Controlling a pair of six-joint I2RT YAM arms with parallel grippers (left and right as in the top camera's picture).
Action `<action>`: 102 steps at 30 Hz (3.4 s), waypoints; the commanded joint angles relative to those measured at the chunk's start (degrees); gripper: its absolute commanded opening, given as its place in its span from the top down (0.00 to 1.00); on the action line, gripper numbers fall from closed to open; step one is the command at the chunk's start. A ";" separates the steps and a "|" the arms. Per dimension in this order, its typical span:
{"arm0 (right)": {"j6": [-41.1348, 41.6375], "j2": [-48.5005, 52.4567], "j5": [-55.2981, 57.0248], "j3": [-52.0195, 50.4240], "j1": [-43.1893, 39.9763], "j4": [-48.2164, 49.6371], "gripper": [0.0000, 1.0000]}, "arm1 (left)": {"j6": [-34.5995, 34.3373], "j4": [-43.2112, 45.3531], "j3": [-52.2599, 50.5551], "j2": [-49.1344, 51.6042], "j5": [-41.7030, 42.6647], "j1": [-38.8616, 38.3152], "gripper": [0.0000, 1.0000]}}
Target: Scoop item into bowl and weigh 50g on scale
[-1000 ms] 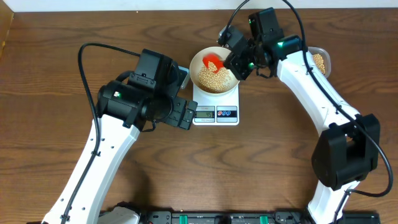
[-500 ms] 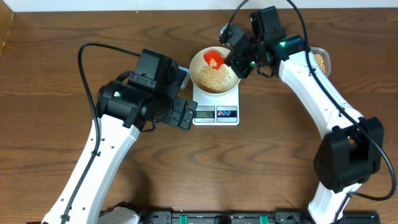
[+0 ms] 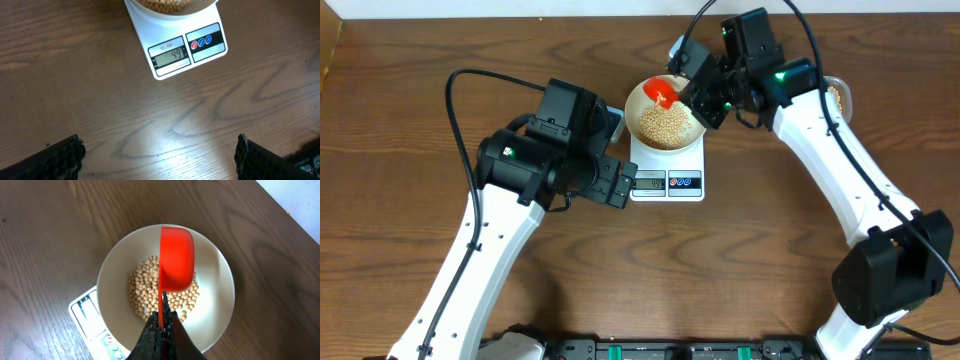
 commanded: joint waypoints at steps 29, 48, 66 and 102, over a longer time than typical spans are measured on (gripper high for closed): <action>4.09 -1.25 -5.40 0.61 -1.99 1.01 0.99 | 0.81 -0.17 -0.55 -0.42 -0.59 -0.02 0.02; 4.85 0.17 -0.42 0.37 -1.68 -0.61 0.99 | 0.81 -0.17 -0.55 -0.42 -0.59 -0.02 0.02; 4.92 3.08 1.33 0.37 -1.25 -0.70 0.99 | 0.81 -0.17 -0.55 -0.42 -0.59 -0.02 0.02; 12.26 6.80 8.55 0.37 2.49 0.20 0.99 | 0.81 -0.17 -0.55 -0.42 -0.59 -0.02 0.02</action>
